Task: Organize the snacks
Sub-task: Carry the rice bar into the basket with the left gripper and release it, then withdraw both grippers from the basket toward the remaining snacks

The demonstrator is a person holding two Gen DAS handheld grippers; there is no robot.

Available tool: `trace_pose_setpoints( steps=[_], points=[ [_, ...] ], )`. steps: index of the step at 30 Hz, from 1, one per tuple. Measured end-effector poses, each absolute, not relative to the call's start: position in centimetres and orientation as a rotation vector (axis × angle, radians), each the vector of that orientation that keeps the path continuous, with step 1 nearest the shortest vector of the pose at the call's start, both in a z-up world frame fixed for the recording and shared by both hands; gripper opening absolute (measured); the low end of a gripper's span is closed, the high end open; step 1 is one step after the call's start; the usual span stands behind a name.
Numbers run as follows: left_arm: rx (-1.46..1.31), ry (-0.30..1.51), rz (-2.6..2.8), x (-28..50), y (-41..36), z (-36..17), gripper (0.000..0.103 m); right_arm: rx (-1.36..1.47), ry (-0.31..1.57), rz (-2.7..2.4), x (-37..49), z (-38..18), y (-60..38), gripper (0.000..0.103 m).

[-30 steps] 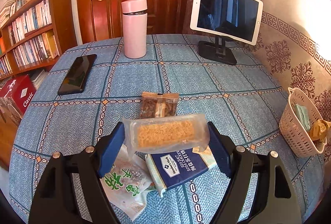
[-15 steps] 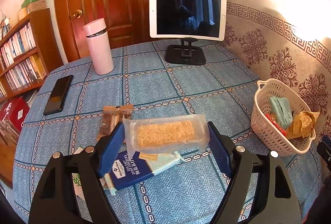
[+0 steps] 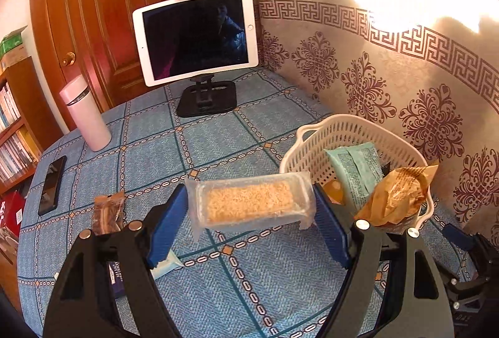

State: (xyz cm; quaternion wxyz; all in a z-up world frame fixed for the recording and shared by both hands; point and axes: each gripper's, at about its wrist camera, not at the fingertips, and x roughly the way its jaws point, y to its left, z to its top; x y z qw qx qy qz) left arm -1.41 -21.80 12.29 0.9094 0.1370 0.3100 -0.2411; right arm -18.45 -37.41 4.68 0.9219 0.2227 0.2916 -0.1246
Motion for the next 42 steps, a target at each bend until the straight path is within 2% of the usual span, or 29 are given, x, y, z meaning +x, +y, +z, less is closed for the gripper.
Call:
trace_pose_setpoints(
  steps=[13,14,15,16,20,31,42],
  points=[
    [0.315,0.672,-0.646,-2.7,-29.3,12.1,0.08,0.445,0.599,-0.252,-19.1,4.1,-37.5,0.093],
    [0.306,0.681,-0.649,-2.6,-29.6,12.0,0.084,0.446,0.601,-0.25,-19.2,4.0,-37.7,0.093],
    [0.292,0.69,-0.652,-2.3,-29.8,12.1,0.096,0.447,0.602,-0.251,-19.3,4.0,-37.8,0.093],
    [0.272,0.696,-0.65,-2.1,-29.9,12.1,0.099,0.449,0.603,-0.253,-19.4,4.0,-37.9,0.093],
    [0.225,0.723,-0.643,-1.6,-29.8,12.5,0.1,0.463,0.604,-0.252,-19.6,3.9,-38.3,0.093],
    [0.206,0.675,-0.534,-2.0,-25.6,14.3,0.1,0.459,0.589,-0.178,-19.5,4.7,-36.6,0.093],
    [0.138,0.642,-0.386,-4.2,-16.9,16.2,0.1,0.431,0.569,-0.096,-21.0,6.3,-33.3,0.093]
  ],
)
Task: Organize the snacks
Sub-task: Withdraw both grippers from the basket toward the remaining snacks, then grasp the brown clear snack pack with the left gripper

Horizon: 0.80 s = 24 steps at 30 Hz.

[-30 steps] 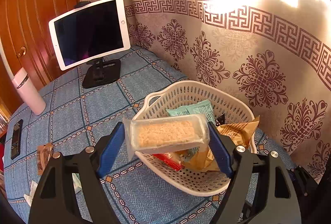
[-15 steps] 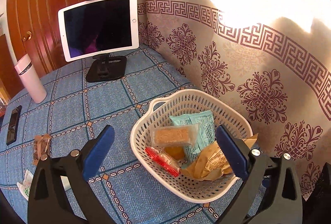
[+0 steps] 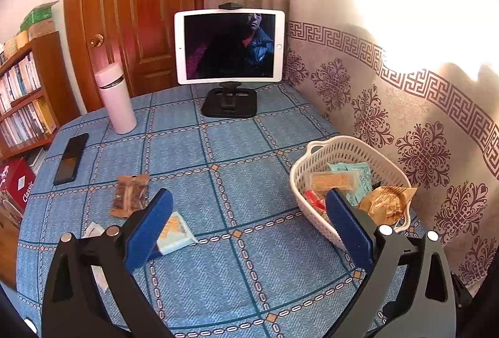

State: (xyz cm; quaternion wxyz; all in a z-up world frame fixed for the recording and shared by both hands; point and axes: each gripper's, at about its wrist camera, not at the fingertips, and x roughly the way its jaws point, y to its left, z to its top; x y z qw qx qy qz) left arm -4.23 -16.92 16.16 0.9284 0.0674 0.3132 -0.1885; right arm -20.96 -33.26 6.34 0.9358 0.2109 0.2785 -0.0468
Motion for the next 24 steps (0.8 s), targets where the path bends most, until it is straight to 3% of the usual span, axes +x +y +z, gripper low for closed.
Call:
trace_pose_setpoints(
  steps=[13,24],
  points=[
    [0.098,0.601,-0.155,-6.1,-2.8,17.8,0.1,0.377,0.546,0.0,-23.0,8.8,-27.3,0.093],
    [-0.064,0.743,-0.029,-4.5,6.7,12.6,0.1,0.321,0.596,0.084,-23.6,9.5,-23.9,0.093]
  ],
)
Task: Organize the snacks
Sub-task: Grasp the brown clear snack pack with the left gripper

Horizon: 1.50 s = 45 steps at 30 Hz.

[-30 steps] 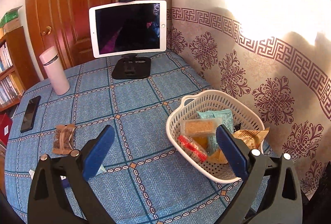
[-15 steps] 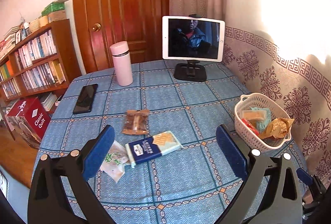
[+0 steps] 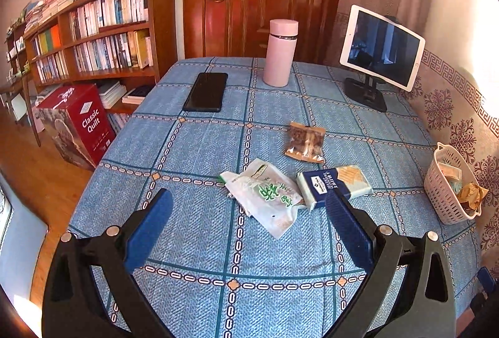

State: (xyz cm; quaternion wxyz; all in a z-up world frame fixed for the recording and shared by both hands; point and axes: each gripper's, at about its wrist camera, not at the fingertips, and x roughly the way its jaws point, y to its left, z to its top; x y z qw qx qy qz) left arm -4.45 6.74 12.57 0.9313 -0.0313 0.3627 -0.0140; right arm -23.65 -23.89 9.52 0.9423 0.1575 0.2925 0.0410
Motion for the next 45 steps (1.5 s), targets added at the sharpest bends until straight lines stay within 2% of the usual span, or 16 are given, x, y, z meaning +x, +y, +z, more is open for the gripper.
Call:
trace_pose_setpoints(
  steps=[10,18,28,29,32,33,34,35,39,45],
  points=[
    [-0.02,0.824,-0.003,-0.9,5.1,9.0,0.1,0.331,0.648,0.134,-20.4,8.2,-22.7,0.093],
    [0.052,0.861,-0.068,5.6,-0.1,8.1,0.1,0.355,0.716,0.15,-17.2,6.1,-22.8,0.093],
    [0.119,0.986,-0.093,14.7,-4.0,4.2,0.1,0.385,0.788,0.179,-10.8,4.7,-23.0,0.093],
    [0.116,1.002,-0.094,15.3,-3.9,3.9,0.099,0.384,0.796,0.184,-10.0,4.7,-22.9,0.093],
    [0.101,1.044,-0.119,16.6,-3.9,3.1,0.086,0.374,0.819,0.208,-7.5,5.0,-22.3,0.093],
    [0.108,1.035,-0.13,16.8,-4.0,3.2,0.077,0.367,0.827,0.216,-6.7,5.0,-22.0,0.093],
    [0.113,1.032,-0.149,17.1,-4.1,3.3,0.074,0.358,0.836,0.228,-5.8,5.1,-21.7,0.093],
    [0.116,1.026,-0.162,17.3,-4.1,3.4,0.062,0.346,0.845,0.237,-4.9,5.1,-21.3,0.093],
    [0.067,1.047,-0.211,17.9,-3.2,3.9,0.057,0.308,0.9,0.269,-1.5,5.0,-19.8,0.093],
    [0.006,1.039,-0.207,17.0,-0.9,6.8,0.057,0.279,0.95,0.364,3.3,5.9,-18.5,0.093]
  ],
)
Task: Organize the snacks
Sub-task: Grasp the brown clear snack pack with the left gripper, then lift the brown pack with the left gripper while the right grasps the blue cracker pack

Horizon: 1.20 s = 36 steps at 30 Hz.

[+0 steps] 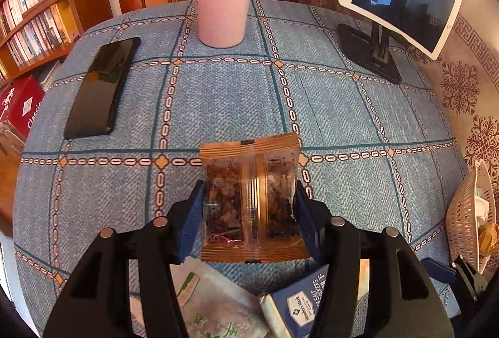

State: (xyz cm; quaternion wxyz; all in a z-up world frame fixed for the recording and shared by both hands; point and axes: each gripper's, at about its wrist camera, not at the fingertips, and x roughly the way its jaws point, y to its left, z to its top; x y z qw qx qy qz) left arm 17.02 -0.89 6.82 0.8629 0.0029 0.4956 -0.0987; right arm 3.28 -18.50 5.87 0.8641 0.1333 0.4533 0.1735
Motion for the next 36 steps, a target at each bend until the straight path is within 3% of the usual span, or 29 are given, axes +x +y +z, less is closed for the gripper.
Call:
trace_pose_setpoints(
  steps=[11,24,29,31,36],
  points=[
    [0.018,1.037,-0.068,13.7,4.4,13.7,0.057,0.184,1.162,0.663,14.4,3.7,-13.6,0.093],
    [-0.06,1.107,-0.003,11.6,6.5,15.0,0.057,0.001,1.282,0.644,5.5,3.0,-13.5,0.093],
    [-0.063,1.127,0.025,10.6,6.3,15.4,0.057,-0.265,1.179,0.491,3.5,2.8,-10.9,0.081],
    [-0.069,1.137,0.025,10.1,6.1,15.6,0.057,-0.334,1.149,0.453,3.4,2.6,-9.9,0.081],
    [-0.036,1.149,-0.008,9.8,5.7,16.0,0.057,-0.3,1.177,0.404,4.1,2.9,-9.6,0.075]
  ],
)
